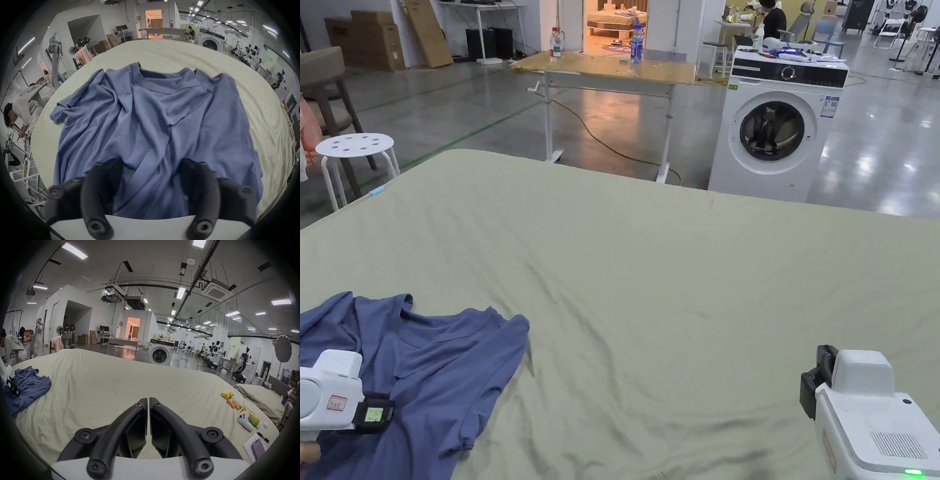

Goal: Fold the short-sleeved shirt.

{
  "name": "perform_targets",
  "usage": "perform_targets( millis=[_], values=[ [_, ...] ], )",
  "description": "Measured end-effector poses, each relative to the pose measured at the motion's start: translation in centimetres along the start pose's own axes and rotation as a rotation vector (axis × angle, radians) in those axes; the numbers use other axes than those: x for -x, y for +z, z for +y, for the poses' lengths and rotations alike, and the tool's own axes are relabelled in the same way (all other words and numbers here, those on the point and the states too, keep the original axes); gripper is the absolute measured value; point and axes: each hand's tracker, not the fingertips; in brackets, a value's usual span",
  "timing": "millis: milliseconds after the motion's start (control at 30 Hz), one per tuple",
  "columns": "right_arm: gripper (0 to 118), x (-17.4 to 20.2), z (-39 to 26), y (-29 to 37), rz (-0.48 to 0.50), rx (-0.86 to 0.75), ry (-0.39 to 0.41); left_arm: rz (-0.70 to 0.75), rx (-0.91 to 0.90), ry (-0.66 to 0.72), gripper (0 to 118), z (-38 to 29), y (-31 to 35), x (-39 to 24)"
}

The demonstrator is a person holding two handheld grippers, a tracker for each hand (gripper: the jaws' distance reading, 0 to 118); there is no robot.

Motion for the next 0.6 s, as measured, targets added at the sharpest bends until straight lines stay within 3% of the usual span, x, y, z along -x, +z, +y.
perform_targets(
  millis=[100,200,367,600],
  values=[
    [2,0.3,-0.3,-0.1,0.005,0.007,0.001,-0.037,-0.014,-0.009,25,-0.3,0.2,-0.1],
    [2,0.5,-0.4,-0.2,0.017,0.017,-0.006,-0.051,-0.025,-0.02,0,-0.5,0.3,0.2],
    [2,0.7,-0.6,0.0,0.019,0.025,-0.021,-0.115,-0.077,0.074,0,-0.4,0.7,1.8],
    [2,0.7,-0.2,0.2,0.017,0.017,-0.033,-0.181,-0.234,0.091,0,0.5,5.0,2.4]
  ],
)
